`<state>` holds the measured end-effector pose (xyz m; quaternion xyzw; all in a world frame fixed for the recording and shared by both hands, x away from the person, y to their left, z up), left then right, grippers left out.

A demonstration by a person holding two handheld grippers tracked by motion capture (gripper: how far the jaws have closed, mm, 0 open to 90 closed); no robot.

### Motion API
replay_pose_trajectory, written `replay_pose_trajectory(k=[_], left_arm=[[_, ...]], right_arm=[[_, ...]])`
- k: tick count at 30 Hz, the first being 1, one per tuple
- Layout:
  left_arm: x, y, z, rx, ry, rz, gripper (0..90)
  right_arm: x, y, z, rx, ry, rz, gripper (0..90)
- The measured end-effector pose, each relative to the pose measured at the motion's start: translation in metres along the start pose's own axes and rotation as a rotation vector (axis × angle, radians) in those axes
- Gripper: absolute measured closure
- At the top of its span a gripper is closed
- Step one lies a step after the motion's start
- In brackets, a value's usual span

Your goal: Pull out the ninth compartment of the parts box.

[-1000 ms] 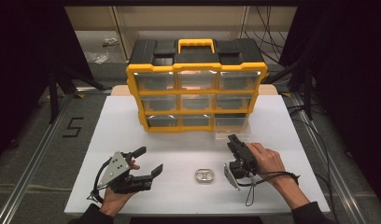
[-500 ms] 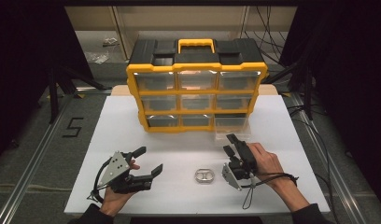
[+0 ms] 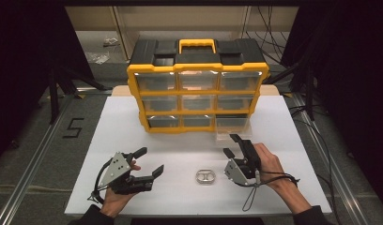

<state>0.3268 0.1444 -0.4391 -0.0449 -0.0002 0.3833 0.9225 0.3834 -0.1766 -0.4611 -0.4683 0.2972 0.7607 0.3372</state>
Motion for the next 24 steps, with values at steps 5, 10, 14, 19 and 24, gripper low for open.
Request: replay_pose_trajectory(k=[5, 10, 14, 19, 24], left_arm=[[-0.0001, -0.0002, -0.0001, 0.001, 0.0, -0.001, 17.4], [0.0001, -0.0002, -0.0002, 0.001, 0.0, 0.001, 17.4], [-0.0003, -0.0001, -0.0001, 0.001, -0.001, 0.0, 17.3], [0.0001, -0.0004, 0.0, -0.001, 0.002, 0.0, 17.3], [-0.0002, -0.0004, -0.0001, -0.001, 0.003, -0.001, 17.3]], right_arm=[[-0.0003, 0.0005, -0.0001, 0.003, -0.042, 0.004, 35.8], [-0.0016, 0.002, -0.001, 0.01, -0.132, -0.007, 34.8], [-0.0036, 0.0031, -0.0015, 0.013, -0.209, -0.013, 33.8], [-0.0071, 0.0052, 0.0008, -0.006, -0.296, -0.006, 33.5], [-0.0096, 0.0065, 0.004, -0.03, -0.393, 0.005, 32.4]])
Point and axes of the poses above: each handheld gripper's, and its own axes: y roughly backward along the jaws, z roughly out of its top, x roughly to its left, the point moved 4 cm from there along -y, roughly forward along the jaws, and after that the axes turned 15 degrees about -x, right-handed, at the moved point
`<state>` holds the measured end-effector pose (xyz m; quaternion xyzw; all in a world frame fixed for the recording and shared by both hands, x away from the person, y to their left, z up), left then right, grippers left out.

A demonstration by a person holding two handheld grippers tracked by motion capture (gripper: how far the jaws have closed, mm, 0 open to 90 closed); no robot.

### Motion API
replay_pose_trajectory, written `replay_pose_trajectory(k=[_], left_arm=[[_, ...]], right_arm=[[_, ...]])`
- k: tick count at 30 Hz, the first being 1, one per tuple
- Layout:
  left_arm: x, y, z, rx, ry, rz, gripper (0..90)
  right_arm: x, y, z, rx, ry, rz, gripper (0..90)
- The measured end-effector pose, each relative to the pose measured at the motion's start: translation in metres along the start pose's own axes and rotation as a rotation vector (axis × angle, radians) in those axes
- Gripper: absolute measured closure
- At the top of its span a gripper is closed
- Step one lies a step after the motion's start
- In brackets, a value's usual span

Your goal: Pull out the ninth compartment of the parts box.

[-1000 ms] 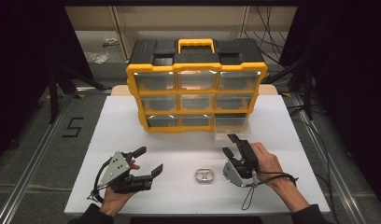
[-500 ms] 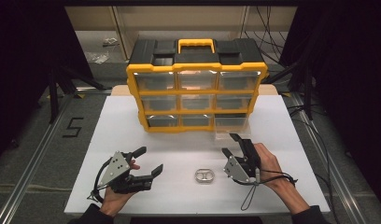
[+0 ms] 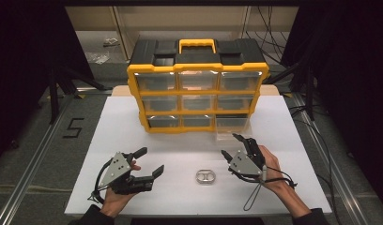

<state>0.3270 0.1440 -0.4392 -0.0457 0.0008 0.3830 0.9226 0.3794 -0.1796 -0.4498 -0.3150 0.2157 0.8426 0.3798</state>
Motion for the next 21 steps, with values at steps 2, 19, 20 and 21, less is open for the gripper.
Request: replay_pose_trajectory(k=[2, 19, 20, 21], left_arm=[[0.0, 0.0, 0.0, 0.002, -0.002, 0.0, 17.3], [0.0, 0.0, 0.0, 0.0, 0.002, 0.0, 16.7], [0.0, 0.0, 0.0, 0.0, 0.002, 0.0, 16.7], [0.0, 0.0, -0.001, 0.001, 0.002, 0.0, 16.7]], right_arm=[[0.0, 0.0, 0.001, -0.002, -0.02, 0.002, 32.2], [-0.001, 0.005, 0.018, -0.077, -0.461, 0.128, 26.4], [-0.001, 0.005, 0.018, -0.077, -0.461, 0.128, 26.4], [0.0, 0.005, 0.019, -0.078, -0.465, 0.137, 26.1]])
Point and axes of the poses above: each handheld gripper's, and its own axes: y roughly backward along the jaws, z roughly out of its top, x roughly to its left, the point moved 4 cm from there along -y, roughly forward along the jaws, and after that the axes turned 15 degrees about -x, right-handed, at the moved point
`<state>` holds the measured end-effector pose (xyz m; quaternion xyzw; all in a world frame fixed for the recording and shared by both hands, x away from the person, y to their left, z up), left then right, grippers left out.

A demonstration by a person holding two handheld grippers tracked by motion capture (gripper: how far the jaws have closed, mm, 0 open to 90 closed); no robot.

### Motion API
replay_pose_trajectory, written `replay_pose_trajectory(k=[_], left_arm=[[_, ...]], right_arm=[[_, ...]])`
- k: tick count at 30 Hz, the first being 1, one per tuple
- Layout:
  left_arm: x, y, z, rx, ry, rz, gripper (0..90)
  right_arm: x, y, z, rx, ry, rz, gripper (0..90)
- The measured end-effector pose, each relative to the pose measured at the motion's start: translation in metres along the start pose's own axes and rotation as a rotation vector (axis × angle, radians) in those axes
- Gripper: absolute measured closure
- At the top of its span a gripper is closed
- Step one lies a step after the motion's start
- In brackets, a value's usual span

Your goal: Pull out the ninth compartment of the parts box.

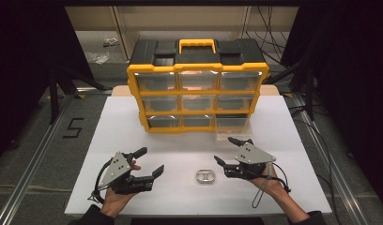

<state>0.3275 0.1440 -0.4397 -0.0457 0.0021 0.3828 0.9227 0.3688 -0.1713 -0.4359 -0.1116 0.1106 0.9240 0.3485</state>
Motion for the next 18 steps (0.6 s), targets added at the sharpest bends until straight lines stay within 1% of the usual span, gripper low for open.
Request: replay_pose_trajectory(k=[2, 3, 4, 5, 6, 7, 8, 10, 11, 18], left_arm=[[0.0, 0.0, 0.0, -0.001, 0.002, -0.001, 16.7], [0.0, -0.001, 0.0, 0.001, 0.004, 0.0, 16.5], [0.0, -0.001, 0.0, 0.001, 0.004, 0.0, 16.3], [0.001, -0.001, 0.0, 0.002, 0.004, 0.0, 16.3], [0.001, -0.001, 0.0, 0.003, 0.006, 0.001, 16.0], [0.001, -0.001, 0.0, 0.003, 0.006, 0.001, 15.9], [0.001, -0.002, -0.001, 0.004, 0.006, 0.001, 15.9], [0.001, -0.002, -0.001, 0.007, 0.004, 0.001, 15.7], [0.002, -0.002, -0.001, 0.006, 0.004, 0.003, 15.7], [0.003, -0.003, -0.002, 0.008, 0.01, 0.008, 15.4]], right_arm=[[0.002, -0.001, 0.0, 0.003, -0.017, 0.016, 25.1], [0.003, -0.001, 0.0, -0.002, -0.049, 0.034, 24.1], [0.003, -0.001, 0.0, -0.003, -0.061, 0.043, 23.3], [0.003, -0.001, 0.0, -0.003, -0.061, 0.043, 23.3], [0.005, -0.002, 0.0, 0.006, -0.095, 0.067, 21.6], [0.005, -0.002, -0.001, 0.007, -0.106, 0.073, 21.6], [0.005, -0.002, -0.001, 0.007, -0.106, 0.073, 21.6], [0.006, -0.003, -0.001, 0.008, -0.129, 0.092, 21.0], [0.006, -0.003, -0.001, 0.008, -0.129, 0.092, 21.0], [0.011, -0.004, -0.002, 0.022, -0.155, 0.131, 20.1]])
Point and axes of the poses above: each handheld gripper's, and its own axes: y roughly backward along the jaws, z roughly out of its top, x roughly to its left, the point moved 4 cm from there along -y, roughly forward along the jaws, and after that the axes turned 15 degrees about -x, right-handed, at the moved point
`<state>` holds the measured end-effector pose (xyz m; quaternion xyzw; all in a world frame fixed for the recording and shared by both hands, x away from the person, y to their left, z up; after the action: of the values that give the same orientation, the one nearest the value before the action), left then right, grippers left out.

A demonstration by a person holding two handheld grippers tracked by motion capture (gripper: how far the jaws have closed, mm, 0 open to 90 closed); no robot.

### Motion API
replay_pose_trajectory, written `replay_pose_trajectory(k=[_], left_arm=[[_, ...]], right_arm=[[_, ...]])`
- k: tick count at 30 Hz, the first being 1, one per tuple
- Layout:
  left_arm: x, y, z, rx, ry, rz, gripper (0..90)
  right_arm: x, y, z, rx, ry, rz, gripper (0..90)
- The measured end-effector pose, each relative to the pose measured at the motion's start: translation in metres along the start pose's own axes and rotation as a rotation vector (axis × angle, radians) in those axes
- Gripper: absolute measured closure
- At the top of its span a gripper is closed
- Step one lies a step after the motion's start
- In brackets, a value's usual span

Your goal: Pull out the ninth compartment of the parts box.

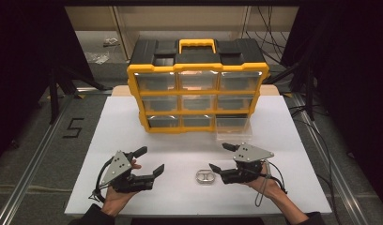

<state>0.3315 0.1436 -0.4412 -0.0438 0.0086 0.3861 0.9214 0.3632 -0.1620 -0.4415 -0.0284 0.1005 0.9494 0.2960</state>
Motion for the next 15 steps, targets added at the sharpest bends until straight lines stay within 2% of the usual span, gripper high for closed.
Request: replay_pose_trajectory(k=[4, 11, 15], left_arm=[[0.001, 0.0, 0.0, 0.001, 0.008, 0.005, 15.4], [-0.002, -0.001, -0.001, 0.004, 0.001, -0.016, 15.5], [-0.001, 0.002, 0.001, -0.009, 0.001, -0.011, 15.5]], right_arm=[[0.003, -0.004, -0.003, 0.013, -0.034, 0.032, 19.6], [0.007, -0.01, -0.009, 0.054, -0.042, 0.048, 19.3], [0.013, -0.014, -0.011, 0.091, -0.028, 0.051, 19.3]])
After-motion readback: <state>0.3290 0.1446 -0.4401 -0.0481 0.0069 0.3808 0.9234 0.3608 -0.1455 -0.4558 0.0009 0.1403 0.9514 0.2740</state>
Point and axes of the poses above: each handheld gripper's, and its own axes: y roughly backward along the jaws, z roughly out of its top, x roughly to its left, the point moved 4 cm from there along -y, roughly forward along the jaws, and after that the axes turned 15 degrees about -x, right-handed, at the moved point
